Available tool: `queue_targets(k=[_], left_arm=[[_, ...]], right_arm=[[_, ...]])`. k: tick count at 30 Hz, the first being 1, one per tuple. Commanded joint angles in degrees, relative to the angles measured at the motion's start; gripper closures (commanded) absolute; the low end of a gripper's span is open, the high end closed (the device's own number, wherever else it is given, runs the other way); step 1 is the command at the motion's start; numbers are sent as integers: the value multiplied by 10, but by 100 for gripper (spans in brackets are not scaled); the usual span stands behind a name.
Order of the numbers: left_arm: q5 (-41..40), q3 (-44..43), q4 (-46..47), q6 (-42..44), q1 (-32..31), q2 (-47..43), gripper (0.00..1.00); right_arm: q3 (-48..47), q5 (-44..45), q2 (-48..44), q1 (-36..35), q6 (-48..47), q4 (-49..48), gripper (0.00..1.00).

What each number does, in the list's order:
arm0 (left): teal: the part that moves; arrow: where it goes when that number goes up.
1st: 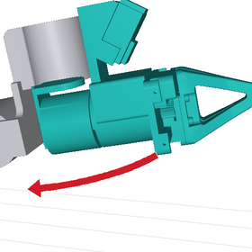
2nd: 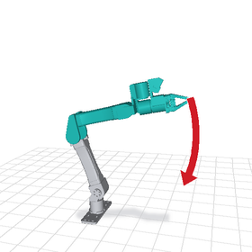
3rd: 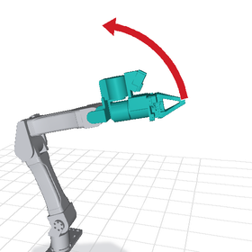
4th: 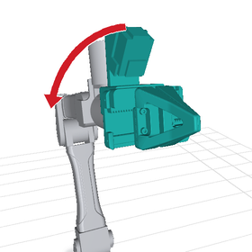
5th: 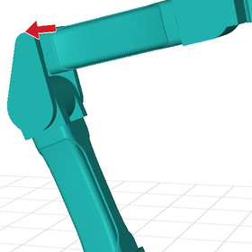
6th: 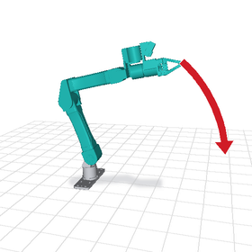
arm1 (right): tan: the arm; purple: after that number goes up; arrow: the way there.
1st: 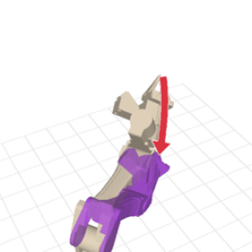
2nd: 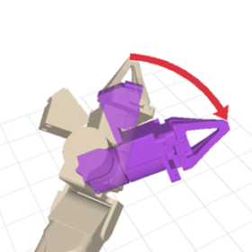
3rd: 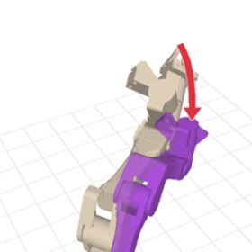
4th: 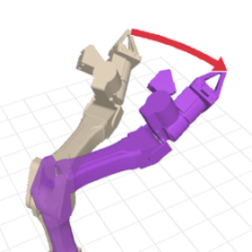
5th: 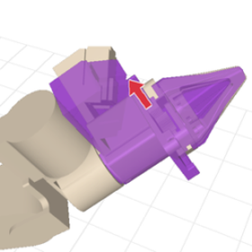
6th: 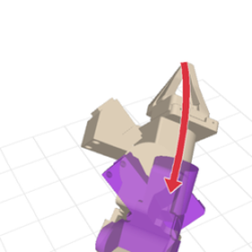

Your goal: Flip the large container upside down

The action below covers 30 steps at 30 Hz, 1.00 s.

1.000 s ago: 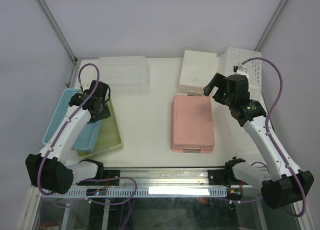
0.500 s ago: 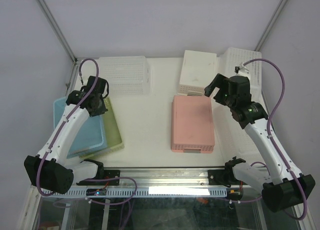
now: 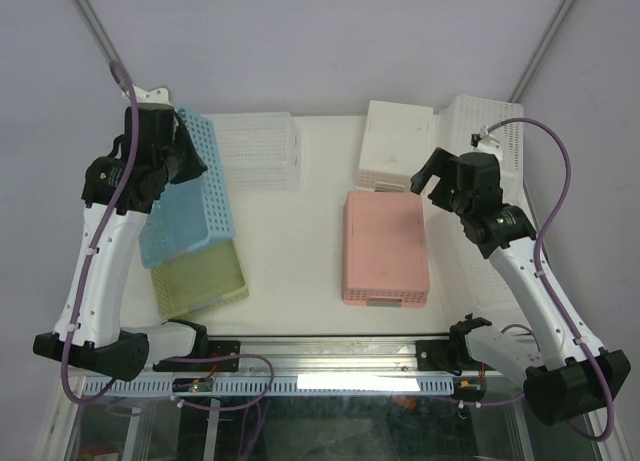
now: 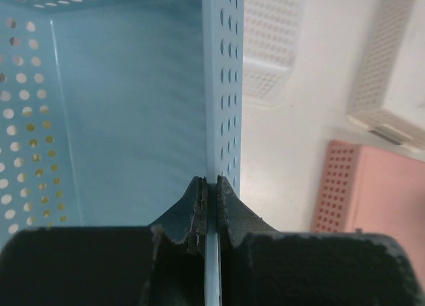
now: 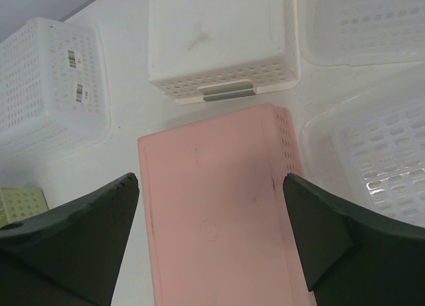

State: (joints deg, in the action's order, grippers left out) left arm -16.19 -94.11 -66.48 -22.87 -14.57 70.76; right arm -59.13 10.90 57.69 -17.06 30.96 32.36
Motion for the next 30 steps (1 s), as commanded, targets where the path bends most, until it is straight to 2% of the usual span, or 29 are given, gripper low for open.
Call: queue_targets(k=[1,4,6,9,13,16,21,24,28,30], left_arm=[[131,-79,46,3,0,8,100],[207,-90,101,-27,0,8,100],[291,-56,176,-62,1,0,100],[410,25,326,-151,0,-16,100],[513,181,575,-281,0,-40,100],[545,283,721,-383,-3,-53,100],[580,408,894,-505,-13,-51,100],[591,458,943,-549,-19,-58,100],[602,523,966,-588,-19,-85,100],[610,568,1015,-626,-19,-89,100]], right_arm=[[-28,31,-17,3,-12,-13,6],[-37,43,-19,4,-19,-5,6],[-42,50,-20,4,-24,-1,6],[-52,64,-22,5,-29,8,6],[-63,83,-32,7,-39,20,6],[-71,101,-40,8,-47,33,6],[-73,109,-46,9,-50,36,6],[-74,103,-41,9,-46,33,6],[-77,93,-30,9,-42,27,6],[-86,86,-23,9,-42,26,6]])
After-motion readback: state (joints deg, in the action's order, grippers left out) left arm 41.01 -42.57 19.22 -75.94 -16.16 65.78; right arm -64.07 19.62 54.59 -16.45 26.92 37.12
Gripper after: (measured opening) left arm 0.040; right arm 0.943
